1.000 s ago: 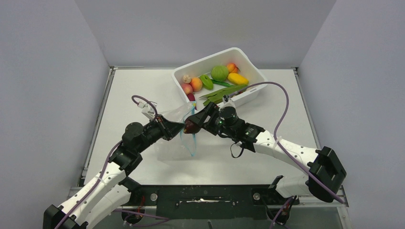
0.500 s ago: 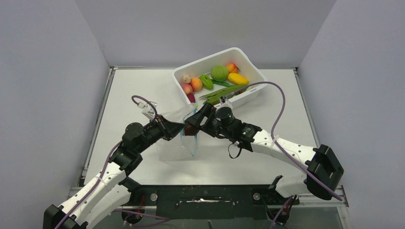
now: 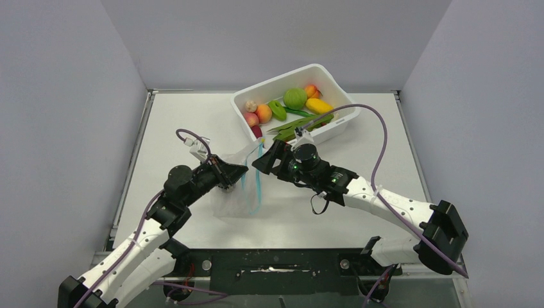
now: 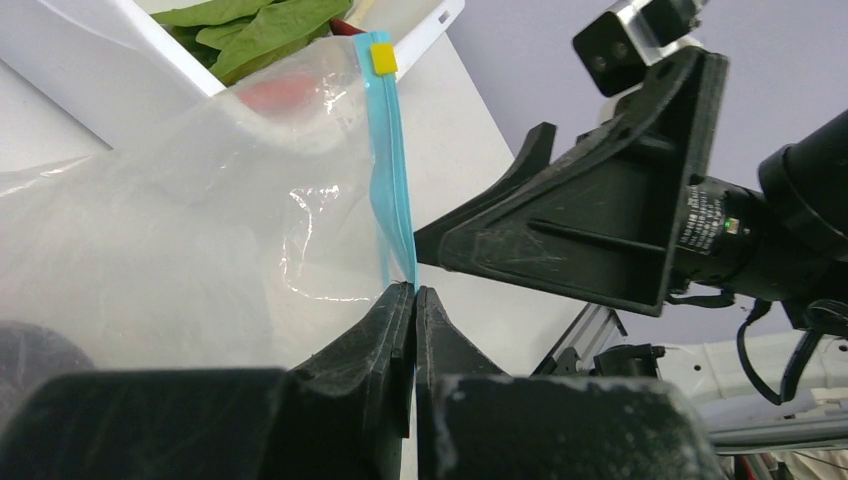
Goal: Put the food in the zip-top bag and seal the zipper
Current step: Place the fake fruit in the zipper food storage bag, then pick up the fake vegetable from the bin.
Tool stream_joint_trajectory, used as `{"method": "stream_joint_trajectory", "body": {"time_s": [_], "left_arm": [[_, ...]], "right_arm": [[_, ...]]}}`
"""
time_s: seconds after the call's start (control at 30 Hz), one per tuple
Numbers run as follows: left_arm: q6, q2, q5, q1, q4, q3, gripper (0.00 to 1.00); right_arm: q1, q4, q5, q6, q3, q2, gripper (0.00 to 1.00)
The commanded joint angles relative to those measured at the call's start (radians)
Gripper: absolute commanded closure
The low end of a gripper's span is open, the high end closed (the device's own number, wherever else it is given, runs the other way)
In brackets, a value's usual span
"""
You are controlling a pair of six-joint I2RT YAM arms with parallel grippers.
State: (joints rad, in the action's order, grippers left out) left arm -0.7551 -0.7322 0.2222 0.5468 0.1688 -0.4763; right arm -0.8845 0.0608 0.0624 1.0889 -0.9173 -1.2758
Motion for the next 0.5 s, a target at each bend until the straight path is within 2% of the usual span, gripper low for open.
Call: {"method": "stream_joint_trajectory", "body": {"time_s": [0.0,0.23,0.47], "left_arm": [[0.074,0.023,-0.044,-0.001,-0.015,-0.033,1.00],[0.237,0.044,-0.124,-0.001,-0.171,-0.100,1.00],[0.385,0.085,-0.160,-0.001,-0.282,-0.145,1.00]], "right_arm": [[-0.005,-0.001,-0.008,-0.149,-0.064,0.053,0.24],[-0.003,0.107,0.035,-0.389,-0.184,0.030,0.31],[0.037,0.208,0.150,-0.697,-0.337,-0.037,0.30]]}}
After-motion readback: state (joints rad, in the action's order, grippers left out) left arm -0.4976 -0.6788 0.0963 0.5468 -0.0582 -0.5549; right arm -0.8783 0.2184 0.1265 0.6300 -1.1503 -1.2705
